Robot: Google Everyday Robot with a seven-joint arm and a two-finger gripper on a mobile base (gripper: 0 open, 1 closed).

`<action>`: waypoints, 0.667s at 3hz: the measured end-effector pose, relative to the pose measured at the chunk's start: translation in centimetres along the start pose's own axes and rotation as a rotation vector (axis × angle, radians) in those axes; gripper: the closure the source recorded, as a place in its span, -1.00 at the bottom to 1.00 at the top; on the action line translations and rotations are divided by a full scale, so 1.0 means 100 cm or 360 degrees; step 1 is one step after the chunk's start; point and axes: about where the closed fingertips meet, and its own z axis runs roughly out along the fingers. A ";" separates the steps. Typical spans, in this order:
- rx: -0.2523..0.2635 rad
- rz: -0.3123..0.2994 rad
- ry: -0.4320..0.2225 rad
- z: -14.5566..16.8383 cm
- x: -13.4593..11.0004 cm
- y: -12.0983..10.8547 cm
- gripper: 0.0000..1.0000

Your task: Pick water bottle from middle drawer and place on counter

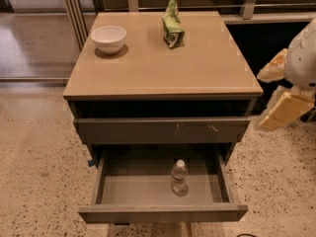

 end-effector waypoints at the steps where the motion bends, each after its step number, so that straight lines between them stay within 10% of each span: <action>1: -0.0088 0.0028 -0.0154 0.069 0.007 0.025 0.15; 2: -0.0213 0.0083 -0.0327 0.152 0.013 0.052 0.62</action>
Offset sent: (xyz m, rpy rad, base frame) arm 0.0017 0.0529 -0.2667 0.4010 0.1347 0.0473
